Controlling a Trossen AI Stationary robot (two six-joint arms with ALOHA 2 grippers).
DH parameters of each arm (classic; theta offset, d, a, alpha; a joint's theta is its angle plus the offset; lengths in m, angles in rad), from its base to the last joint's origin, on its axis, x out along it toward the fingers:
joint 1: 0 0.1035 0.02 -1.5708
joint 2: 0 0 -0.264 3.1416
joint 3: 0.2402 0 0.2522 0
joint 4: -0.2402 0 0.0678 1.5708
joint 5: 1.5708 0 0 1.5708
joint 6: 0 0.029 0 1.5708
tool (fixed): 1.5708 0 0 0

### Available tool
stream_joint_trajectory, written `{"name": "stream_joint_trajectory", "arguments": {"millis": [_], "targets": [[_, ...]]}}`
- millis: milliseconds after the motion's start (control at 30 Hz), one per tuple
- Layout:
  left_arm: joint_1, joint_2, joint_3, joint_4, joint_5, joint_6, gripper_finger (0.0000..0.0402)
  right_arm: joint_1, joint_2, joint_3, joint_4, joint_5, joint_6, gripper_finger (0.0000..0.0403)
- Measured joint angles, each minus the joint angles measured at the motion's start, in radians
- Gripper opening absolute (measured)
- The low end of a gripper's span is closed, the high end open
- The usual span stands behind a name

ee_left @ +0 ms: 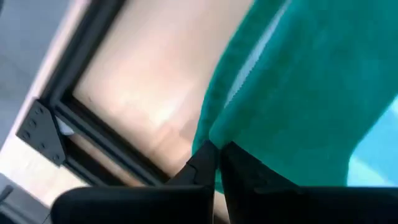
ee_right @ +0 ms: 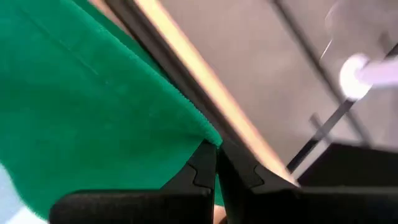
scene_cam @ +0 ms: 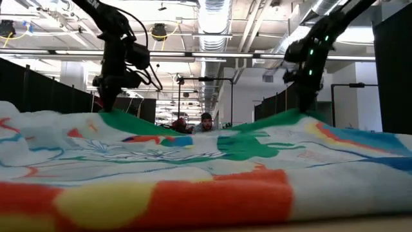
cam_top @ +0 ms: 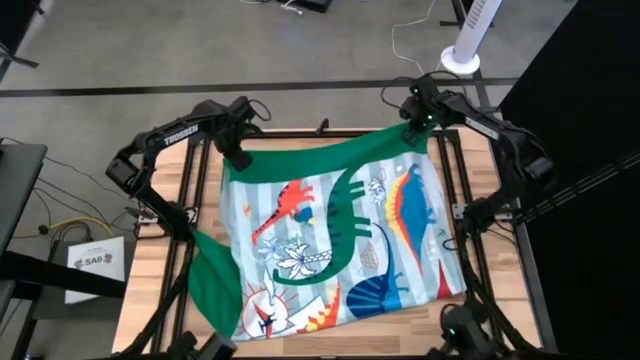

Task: Roll towel
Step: Roll the multicolor dinosaur print towel

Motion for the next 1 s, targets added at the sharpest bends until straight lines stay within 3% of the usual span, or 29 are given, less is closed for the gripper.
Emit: {"name": "stream_joint_trajectory", "arguments": {"millis": [133, 267, 400, 633, 1000], "targets": [[0.0, 0.001, -0.026, 0.09, -0.008, -0.036, 0.0, -0.016, 0.143, 0.0, 0.012, 0.057, 0.063, 0.0], [0.003, 0.001, -0.035, 0.097, -0.094, -0.047, 0.0, -0.017, 0.235, -0.002, 0.036, 0.15, 0.091, 0.0], [0.002, -0.007, -0.035, 0.081, -0.126, -0.059, 0.0, -0.006, 0.228, -0.002, 0.067, 0.173, 0.121, 0.0], [-0.009, -0.058, -0.035, 0.088, -0.14, -0.087, 0.0, 0.015, 0.103, 0.0, 0.105, 0.199, 0.117, 0.0], [-0.002, 0.155, -0.035, 0.227, -0.159, -0.067, 0.0002, -0.056, 0.249, 0.0, 0.169, 0.212, 0.233, 0.0002]]}}
